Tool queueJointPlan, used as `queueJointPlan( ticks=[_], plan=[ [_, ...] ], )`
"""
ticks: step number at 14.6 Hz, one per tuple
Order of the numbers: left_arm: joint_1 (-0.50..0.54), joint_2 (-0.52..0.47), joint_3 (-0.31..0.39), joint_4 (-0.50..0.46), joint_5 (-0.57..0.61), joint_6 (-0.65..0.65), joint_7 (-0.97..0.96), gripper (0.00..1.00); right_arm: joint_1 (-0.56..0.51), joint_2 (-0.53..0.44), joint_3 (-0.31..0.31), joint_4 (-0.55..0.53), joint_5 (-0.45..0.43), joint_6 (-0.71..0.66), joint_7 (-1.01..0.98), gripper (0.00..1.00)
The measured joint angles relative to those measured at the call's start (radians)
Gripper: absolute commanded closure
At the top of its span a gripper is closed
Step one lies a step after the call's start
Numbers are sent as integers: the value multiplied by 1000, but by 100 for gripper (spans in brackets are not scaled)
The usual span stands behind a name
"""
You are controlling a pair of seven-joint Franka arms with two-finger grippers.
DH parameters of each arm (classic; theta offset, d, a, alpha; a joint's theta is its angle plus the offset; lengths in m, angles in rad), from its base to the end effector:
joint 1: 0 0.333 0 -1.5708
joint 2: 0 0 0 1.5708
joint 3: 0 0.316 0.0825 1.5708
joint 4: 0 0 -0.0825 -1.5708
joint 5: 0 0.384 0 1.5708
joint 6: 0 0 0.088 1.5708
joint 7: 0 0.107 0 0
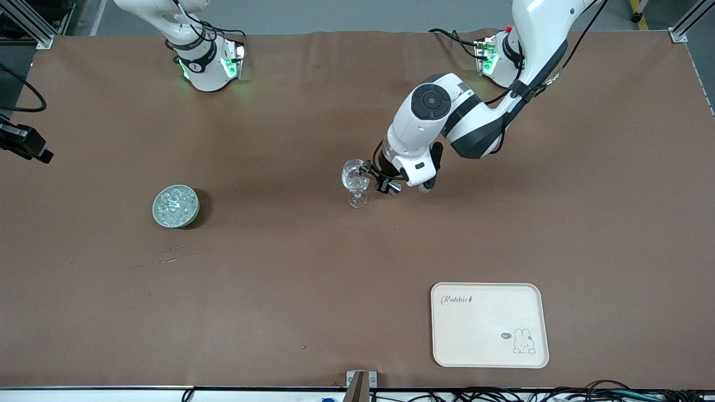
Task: Pour wine and add ice with both arms
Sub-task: 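Tilt the jigger over the glass rim with the left gripper to pour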
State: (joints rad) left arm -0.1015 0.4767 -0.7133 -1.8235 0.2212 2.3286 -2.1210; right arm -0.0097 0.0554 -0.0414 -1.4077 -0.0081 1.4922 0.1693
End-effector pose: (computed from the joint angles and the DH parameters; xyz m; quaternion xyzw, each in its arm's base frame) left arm 0.4798 -0.4431 0.3438 0.8085 0.5798 -0.0560 0.0840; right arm 0.5631 -0.0289 0.6629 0.9938 -0.1103 0.0149 0.0043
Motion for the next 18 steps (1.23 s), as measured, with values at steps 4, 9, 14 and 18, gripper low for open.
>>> queueJointPlan(
  ticks=[4,9,14,18],
  plan=[
    [-3,0,-1,17,10,-29,0,100,0,0,0,0,0,0,0,98],
    [-17,0,-3,30,24,-57,0,100,0,0,0,0,0,0,0,98],
    [-20,0,-3,40,56,-86,-7,100,0,0,0,0,0,0,0,98],
    [-29,3,-3,42,92,-91,-57,100,0,0,0,0,0,0,0,98]
  ],
)
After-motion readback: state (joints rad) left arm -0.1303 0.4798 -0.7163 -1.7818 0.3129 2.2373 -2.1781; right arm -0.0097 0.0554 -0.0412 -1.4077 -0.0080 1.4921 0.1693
